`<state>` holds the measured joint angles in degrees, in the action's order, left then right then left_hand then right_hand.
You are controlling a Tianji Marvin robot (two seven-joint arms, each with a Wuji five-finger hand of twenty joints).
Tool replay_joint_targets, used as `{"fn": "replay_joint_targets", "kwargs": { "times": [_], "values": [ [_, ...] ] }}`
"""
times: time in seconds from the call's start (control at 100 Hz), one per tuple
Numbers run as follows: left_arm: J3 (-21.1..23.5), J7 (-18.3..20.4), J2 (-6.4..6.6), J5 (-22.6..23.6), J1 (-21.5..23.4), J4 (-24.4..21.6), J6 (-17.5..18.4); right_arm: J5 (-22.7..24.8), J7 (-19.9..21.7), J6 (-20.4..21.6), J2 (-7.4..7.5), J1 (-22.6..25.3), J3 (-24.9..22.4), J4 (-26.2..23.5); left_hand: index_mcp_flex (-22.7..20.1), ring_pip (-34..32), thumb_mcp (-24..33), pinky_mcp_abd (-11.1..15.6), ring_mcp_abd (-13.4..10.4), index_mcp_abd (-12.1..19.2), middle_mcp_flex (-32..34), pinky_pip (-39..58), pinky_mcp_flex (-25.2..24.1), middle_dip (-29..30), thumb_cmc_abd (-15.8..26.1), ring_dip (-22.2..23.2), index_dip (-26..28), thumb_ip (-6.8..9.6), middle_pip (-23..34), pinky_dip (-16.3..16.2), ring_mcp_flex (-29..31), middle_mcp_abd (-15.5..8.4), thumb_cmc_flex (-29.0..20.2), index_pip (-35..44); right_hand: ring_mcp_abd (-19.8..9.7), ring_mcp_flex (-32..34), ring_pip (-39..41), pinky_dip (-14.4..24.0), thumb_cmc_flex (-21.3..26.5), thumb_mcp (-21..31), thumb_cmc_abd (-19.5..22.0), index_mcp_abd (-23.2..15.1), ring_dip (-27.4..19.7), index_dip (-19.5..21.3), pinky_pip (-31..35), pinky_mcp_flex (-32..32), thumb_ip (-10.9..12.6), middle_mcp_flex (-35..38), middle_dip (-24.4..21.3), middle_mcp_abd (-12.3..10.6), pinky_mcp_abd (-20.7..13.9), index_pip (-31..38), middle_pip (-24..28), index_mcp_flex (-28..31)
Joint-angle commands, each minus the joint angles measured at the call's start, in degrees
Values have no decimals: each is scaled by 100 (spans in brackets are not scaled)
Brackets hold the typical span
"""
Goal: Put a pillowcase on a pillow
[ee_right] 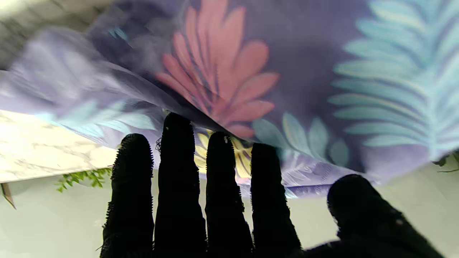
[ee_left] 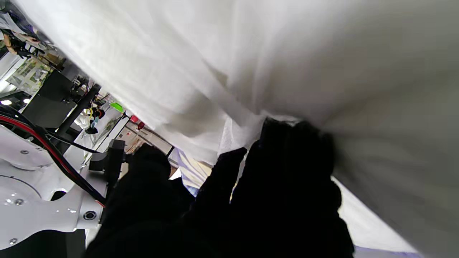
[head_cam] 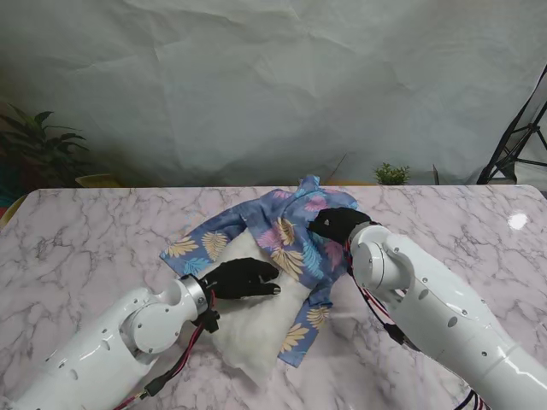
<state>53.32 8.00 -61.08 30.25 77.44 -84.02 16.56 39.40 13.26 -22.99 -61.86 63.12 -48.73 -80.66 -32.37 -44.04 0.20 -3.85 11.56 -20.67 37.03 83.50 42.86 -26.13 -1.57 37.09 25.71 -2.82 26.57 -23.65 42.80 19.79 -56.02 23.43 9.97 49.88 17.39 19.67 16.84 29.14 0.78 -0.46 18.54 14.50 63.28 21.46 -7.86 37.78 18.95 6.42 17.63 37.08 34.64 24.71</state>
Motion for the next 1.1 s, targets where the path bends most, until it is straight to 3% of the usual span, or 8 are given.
{"fn": "replay_joint_targets", "kwargs": {
  "times": [0.0, 0.31, 0.4, 0.5, 0.68, 0.77, 0.88, 1.09],
  "values": [
    [0, -32, -91, -12, 96, -70, -3, 52, -29, 51, -77, -97, 18, -11, -220, 490, -139, 257, 717, 548, -247, -213, -73, 209, 271, -225, -11, 177, -348, 85, -357, -163, 93, 1, -106, -201, -72, -77, 34, -92, 243, -68, -106, -91, -44, -108, 139, -108, -33, -165, -60, -73, -92, -178],
    [524, -1511, -356, 224, 474, -191, 571, 513, -165, 448, -27, 231, -513, -457, -1174, -164, -96, 486, 495, 1324, 771, 855, 201, 10, 233, 59, 306, 187, 56, -411, 216, -736, -240, 1154, -78, -684, -174, -182, -531, 28, -10, -207, -262, -155, -254, -570, 179, -383, -71, -332, -235, -85, -182, -369],
    [722, -1854, -353, 834, 487, -238, 362, 697, -78, 455, 16, 619, -858, -966, -844, 225, -95, 271, 355, 1293, 411, 308, -741, 15, 163, 66, 142, 170, -109, -591, -391, -743, -452, 1094, -60, -1049, -279, -213, -609, -53, -58, -186, -302, -191, -355, -849, 177, -702, -96, -273, -311, -203, -266, -503],
    [863, -1723, -264, 1264, 332, -146, -53, 1012, -88, 376, 43, 1135, -1155, -1550, -69, 1306, -152, -301, 357, 947, -699, -1643, -2668, 191, 446, -336, 172, 131, -637, -675, -1774, -695, -516, 172, -109, -1037, -206, -196, -437, -56, 11, -212, -292, -154, -319, -832, 203, -636, -77, -266, -356, -152, -201, -233],
    [579, -1114, -254, 776, -306, 584, -463, 956, 788, -260, 181, 1944, -1446, -2592, 696, 2848, -267, -47, 122, 754, -1778, -4575, -4494, 697, 1635, -1504, -225, 115, -1494, 367, -3515, -866, 10, -1183, -264, 496, 764, 185, 332, -534, 454, -303, 279, 591, 470, 284, 209, 916, 293, -249, -184, 708, 552, 1242],
    [242, -758, -265, 358, -693, 1016, -527, 871, 1417, -410, 306, 2059, -1497, -2751, 1112, 3614, -284, 105, -53, 801, -2207, -6967, -4532, 911, 2018, -2002, -275, 113, -1882, 1086, -3918, -1017, 613, -1611, -247, 937, 883, 343, 735, -1444, 822, -223, 476, 740, 628, 609, 306, 1197, 390, -160, -60, 680, 590, 1444],
    [-106, -430, -330, -311, -1016, 1441, -501, 634, 1604, -519, 362, 1981, -1423, -2558, 1497, 3958, -301, 164, 55, 799, -2413, -8219, -4523, 1179, 2441, -2034, -285, 127, -2280, 945, -4053, -787, 1217, -1852, -86, 879, 608, 164, 1443, -2953, 1275, -71, 471, 597, 494, 535, 462, 1090, 168, -35, 81, 420, 332, 1259],
    [-274, 294, -329, -1295, -1073, 1686, -358, -359, 797, -645, 193, 1632, -1116, -1738, 1240, 3436, -287, -389, 813, 532, -1378, -7808, -4040, 1040, 2570, -1888, -281, 140, -2320, 648, -2853, -331, 1409, -1822, 158, 499, 232, 47, 1259, -3072, 1394, 119, 224, 309, 231, 277, 471, 642, -37, 126, 184, -139, -84, 708]
  ]
}}
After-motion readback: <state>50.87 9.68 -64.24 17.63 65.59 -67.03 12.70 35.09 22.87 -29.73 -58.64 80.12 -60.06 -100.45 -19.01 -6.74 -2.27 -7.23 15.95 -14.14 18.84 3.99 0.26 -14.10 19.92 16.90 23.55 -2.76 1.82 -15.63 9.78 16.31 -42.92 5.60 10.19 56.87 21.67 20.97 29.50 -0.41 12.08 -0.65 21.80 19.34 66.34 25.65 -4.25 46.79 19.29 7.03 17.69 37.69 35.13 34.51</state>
